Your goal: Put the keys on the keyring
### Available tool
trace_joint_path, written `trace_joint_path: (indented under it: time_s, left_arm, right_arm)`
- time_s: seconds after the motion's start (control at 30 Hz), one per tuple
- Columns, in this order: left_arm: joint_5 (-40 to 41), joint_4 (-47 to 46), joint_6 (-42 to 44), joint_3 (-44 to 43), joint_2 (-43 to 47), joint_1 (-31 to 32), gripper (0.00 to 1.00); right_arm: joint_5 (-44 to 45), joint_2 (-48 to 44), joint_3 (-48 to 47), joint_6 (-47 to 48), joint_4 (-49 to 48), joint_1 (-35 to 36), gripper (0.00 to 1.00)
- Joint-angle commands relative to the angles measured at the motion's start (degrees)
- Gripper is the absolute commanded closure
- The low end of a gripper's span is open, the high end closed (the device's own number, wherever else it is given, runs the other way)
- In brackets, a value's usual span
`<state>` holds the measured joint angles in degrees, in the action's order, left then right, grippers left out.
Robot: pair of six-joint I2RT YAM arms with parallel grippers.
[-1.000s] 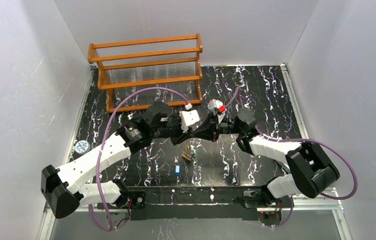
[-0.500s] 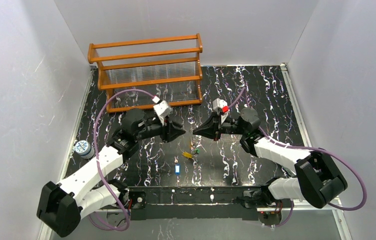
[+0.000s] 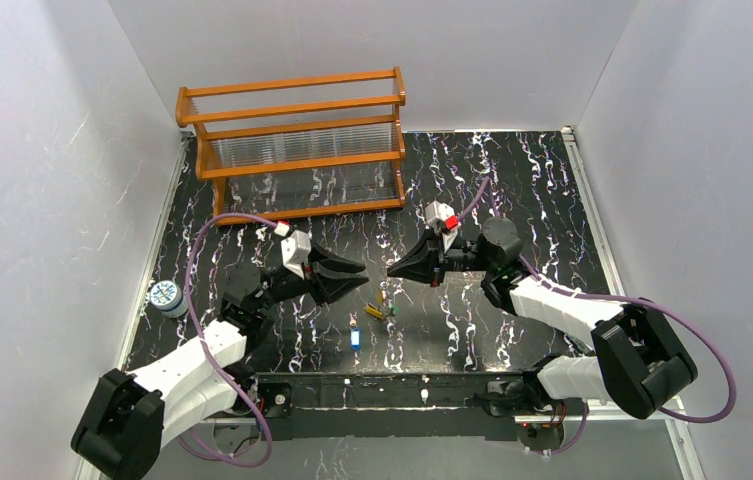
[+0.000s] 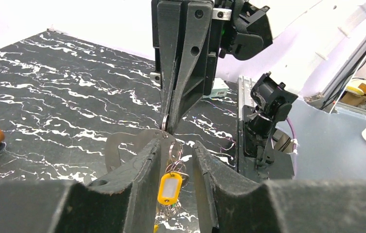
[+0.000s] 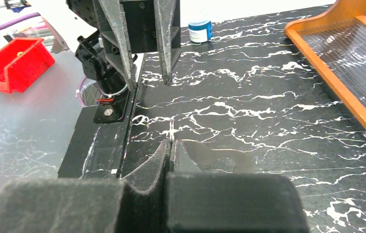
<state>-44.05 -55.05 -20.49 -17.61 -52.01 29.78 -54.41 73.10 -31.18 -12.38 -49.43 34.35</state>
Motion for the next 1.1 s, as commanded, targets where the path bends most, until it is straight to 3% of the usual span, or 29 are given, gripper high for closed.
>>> trace_joint_path:
  time_s: [0.0,0.1,0.6,1.07]
  left_arm:
    - [-2.1,-16.8,-3.9,3.0,-2.5,0.2,0.71]
    - [-1.1,-23.0,-5.0,4.5,-5.5,1.3,0.72]
    - [3.0,-26.4,-2.4,2.3,-15.3,7.6,0.77]
    - [9.3,-28.0,-1.6,2.7,-15.9,7.9,0.76]
  right_arm:
    - [-3.6,-1.7,-0.8,-1.7,-4.3,-0.2,0.99]
    - [-4.4,-1.9,-0.9,-2.1,-4.7,-0.2,0.99]
    - [-4.9,-1.8,-1.0,-2.6,-4.8,-0.2,0.99]
    - [-5.6,-1.8,-1.1,-3.1,-4.8,-0.2,0.99]
